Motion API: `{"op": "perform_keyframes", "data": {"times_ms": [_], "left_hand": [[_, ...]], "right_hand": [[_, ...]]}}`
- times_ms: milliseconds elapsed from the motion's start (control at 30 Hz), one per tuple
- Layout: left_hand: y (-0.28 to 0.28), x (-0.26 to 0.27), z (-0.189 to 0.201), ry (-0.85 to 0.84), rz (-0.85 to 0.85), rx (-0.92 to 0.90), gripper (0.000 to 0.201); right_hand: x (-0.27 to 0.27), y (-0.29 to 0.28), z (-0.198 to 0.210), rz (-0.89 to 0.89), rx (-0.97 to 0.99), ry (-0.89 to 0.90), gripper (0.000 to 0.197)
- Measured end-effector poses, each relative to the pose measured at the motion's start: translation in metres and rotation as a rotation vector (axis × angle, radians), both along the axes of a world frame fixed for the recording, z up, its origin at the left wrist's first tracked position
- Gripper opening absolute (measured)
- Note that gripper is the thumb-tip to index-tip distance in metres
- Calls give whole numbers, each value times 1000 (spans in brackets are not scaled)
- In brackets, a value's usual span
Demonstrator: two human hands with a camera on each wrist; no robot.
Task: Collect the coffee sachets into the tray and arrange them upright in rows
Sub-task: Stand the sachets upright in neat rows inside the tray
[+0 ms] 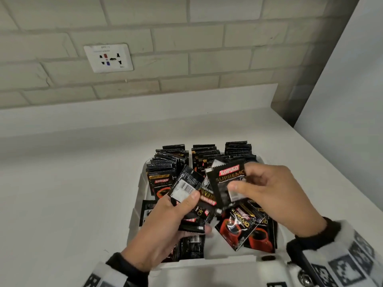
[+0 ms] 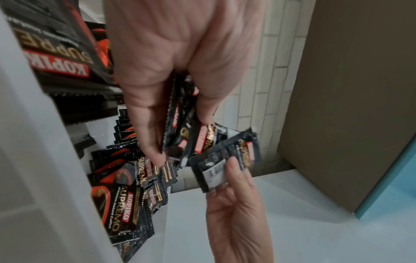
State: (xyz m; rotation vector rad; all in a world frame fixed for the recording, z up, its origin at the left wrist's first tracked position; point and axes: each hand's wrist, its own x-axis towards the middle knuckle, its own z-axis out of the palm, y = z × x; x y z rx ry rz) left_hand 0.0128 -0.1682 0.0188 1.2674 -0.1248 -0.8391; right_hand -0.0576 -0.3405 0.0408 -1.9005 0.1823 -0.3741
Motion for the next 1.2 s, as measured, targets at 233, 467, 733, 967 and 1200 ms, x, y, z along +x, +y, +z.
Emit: {"op": "perform_keyframes", "data": {"times_ms": [233, 467, 733, 967, 1200], "left_hand": [[2, 9, 5, 117, 54, -35, 41], [2, 7, 11, 68, 29, -48, 35], [-1, 4, 5, -86, 110, -6, 24], [10, 15, 0, -84, 263, -58, 23], [5, 8, -1, -146, 181, -11, 30]], "right_hand": [[-17, -1, 5, 171, -990, -547, 20], [-22, 0, -6, 276, -1211, -282, 36], [-18, 4, -14, 323, -1177, -269, 42], [-29, 0, 9, -36, 262, -38, 30], [-15, -5, 0, -38, 498, 34, 70]]}}
